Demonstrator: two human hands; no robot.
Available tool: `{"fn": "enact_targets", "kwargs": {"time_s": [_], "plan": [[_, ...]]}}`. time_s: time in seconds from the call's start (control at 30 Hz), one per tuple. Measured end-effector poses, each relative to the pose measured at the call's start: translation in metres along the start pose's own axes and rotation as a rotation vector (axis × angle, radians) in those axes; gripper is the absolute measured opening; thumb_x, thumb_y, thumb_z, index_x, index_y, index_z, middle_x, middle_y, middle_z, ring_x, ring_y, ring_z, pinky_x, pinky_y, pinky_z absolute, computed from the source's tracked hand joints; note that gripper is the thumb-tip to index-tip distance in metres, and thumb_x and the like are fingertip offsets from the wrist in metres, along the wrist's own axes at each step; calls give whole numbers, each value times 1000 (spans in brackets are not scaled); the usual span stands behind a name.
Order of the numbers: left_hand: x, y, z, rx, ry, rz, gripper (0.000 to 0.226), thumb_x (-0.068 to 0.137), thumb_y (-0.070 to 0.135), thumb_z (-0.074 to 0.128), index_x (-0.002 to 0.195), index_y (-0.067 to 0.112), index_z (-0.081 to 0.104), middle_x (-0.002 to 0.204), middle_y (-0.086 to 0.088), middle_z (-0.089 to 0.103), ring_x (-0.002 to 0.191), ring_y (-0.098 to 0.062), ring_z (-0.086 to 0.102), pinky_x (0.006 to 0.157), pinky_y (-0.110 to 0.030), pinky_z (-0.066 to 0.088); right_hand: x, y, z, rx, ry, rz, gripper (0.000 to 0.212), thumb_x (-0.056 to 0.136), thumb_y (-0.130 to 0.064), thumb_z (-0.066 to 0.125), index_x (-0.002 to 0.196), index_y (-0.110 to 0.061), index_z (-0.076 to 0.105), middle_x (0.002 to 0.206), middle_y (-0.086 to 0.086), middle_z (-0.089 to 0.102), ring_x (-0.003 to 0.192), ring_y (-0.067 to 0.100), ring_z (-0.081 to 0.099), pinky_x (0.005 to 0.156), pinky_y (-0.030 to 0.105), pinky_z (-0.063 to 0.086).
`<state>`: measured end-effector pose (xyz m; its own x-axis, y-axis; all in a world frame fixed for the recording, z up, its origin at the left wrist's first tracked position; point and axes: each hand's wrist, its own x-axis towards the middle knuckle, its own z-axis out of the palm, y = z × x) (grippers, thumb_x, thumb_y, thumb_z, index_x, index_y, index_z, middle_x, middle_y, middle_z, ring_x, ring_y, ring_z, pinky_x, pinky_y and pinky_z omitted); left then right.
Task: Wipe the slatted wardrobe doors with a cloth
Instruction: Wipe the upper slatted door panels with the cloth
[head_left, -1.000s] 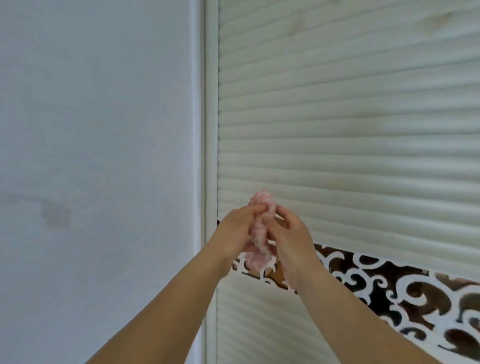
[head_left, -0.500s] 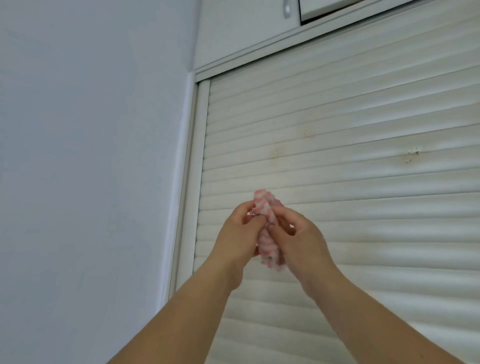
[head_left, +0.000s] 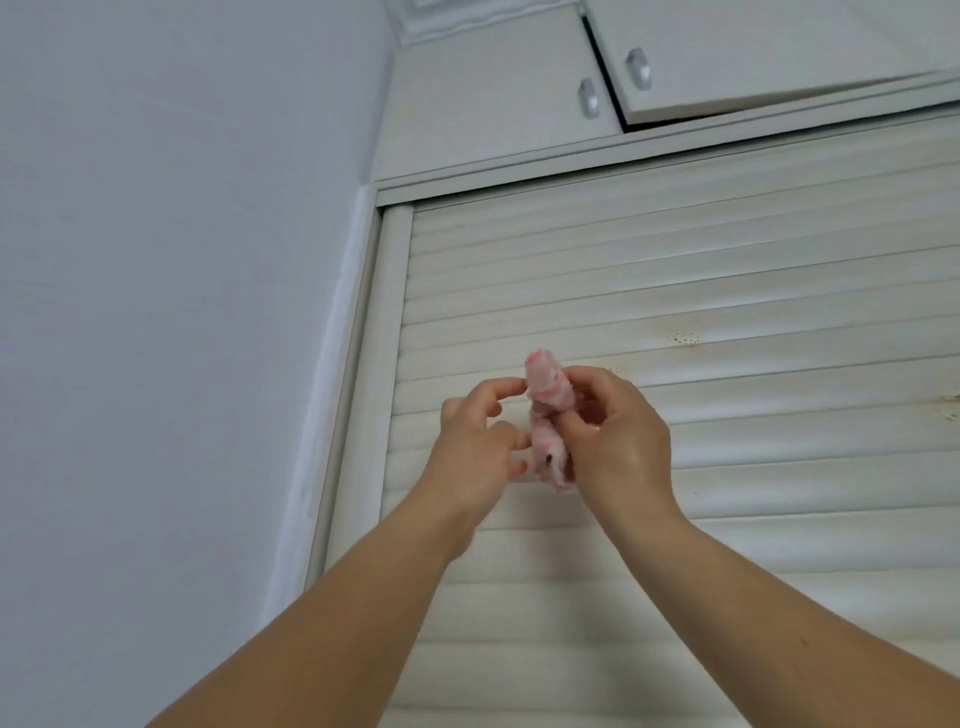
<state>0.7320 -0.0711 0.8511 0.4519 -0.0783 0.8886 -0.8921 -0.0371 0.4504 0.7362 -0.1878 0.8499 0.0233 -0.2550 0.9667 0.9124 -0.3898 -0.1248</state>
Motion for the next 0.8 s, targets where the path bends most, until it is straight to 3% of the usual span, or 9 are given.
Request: {"fn": "enact_targets", "kwargs": {"time_s": [0.07, 0.1, 0.17, 0.27, 0.37, 0.43, 0.53, 0.67, 0.8], "plan": [[15, -17, -19, 220, 68, 76, 40, 93, 2, 40, 119, 30, 53, 119, 3, 41, 92, -9, 56, 73, -19, 50, 17, 2, 0, -32, 62, -96, 34, 89, -1, 53, 88, -31, 67, 93, -3, 59, 62, 0, 59, 47, 14, 44], [22, -24, -29, 323, 98, 102, 41, 94, 1, 38, 121, 30, 52, 119, 4, 43, 94, -10, 53, 69, -17, 46, 27, 3, -1, -66, 87, -158, 33, 88, 0, 53, 94, -28, 69, 98, -3, 58, 65, 0, 58, 47, 13, 43], [34, -38, -47, 483, 123, 117, 46, 93, -2, 34, 125, 26, 49, 121, 5, 44, 95, -11, 48, 63, -15, 39, 47, 10, -2, -218, 128, -274, 30, 88, -5, 56, 101, -28, 70, 104, -16, 55, 86, -6, 54, 67, 15, 47], [46, -54, -62, 633, 102, 143, 56, 87, -9, 33, 133, 21, 44, 130, 1, 43, 108, -11, 45, 79, -16, 35, 68, 22, 5, -429, 142, -299, 25, 92, -14, 53, 107, -28, 67, 104, -21, 52, 104, 2, 44, 85, 21, 41], [53, -64, -64, 651, 88, 147, 66, 85, -13, 32, 141, 22, 33, 138, 0, 41, 123, -14, 41, 90, -14, 29, 73, 33, 28, -736, 49, -467, 32, 91, -9, 48, 114, -20, 67, 116, 6, 58, 110, 28, 48, 89, 35, 40], [55, -70, -60, 619, 96, 139, 72, 84, -12, 32, 145, 26, 25, 141, 1, 41, 125, -14, 41, 88, -13, 29, 67, 40, 47, -836, -66, -464, 30, 93, -18, 45, 115, -23, 64, 120, 7, 57, 112, 34, 46, 87, 38, 42], [56, -77, -55, 608, 164, 143, 79, 83, -10, 33, 147, 31, 15, 139, 3, 43, 120, -15, 45, 84, -17, 33, 52, 48, 75, -1065, -204, -501, 33, 98, -27, 35, 125, -25, 55, 130, 2, 52, 121, 33, 40, 86, 38, 35], [56, -82, -47, 687, 235, 167, 85, 79, -5, 37, 147, 35, 4, 139, -3, 43, 118, -25, 47, 95, -35, 41, 38, 48, 90, -1229, -317, -508, 38, 99, -24, 29, 131, -22, 49, 140, 1, 44, 126, 32, 33, 94, 39, 29], [49, -79, -38, 886, 241, 153, 78, 84, -1, 36, 147, 32, 6, 143, -3, 38, 129, -24, 35, 107, -39, 29, 38, 50, 63, -1309, -333, -494, 40, 99, -20, 32, 138, -23, 40, 144, 2, 37, 129, 30, 29, 97, 37, 26]]}}
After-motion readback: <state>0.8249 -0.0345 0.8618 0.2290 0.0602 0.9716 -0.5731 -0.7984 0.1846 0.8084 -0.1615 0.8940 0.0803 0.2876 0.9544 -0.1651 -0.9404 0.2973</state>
